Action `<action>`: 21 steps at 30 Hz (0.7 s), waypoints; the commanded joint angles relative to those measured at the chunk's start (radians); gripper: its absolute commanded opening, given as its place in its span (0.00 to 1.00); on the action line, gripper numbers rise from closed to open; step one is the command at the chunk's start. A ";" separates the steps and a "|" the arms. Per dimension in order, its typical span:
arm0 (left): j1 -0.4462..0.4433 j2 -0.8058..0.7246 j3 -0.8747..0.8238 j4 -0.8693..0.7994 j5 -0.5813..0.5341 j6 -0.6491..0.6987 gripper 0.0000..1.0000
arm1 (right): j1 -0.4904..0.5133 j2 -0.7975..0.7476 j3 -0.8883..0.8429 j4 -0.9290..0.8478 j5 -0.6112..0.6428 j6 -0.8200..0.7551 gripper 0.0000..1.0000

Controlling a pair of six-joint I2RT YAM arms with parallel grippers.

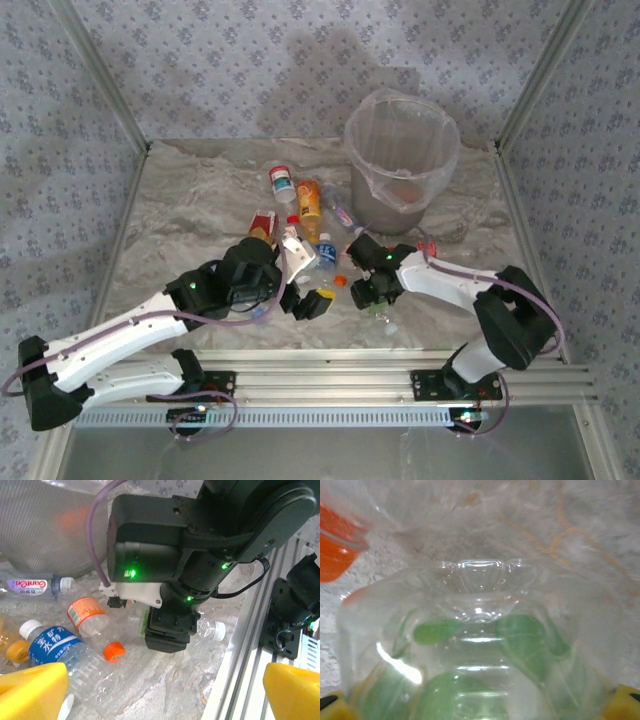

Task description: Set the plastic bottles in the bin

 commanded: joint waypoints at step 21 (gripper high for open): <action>0.033 0.022 0.001 0.310 -0.016 -0.289 1.00 | -0.234 -0.322 0.463 -0.149 -0.209 -0.059 0.59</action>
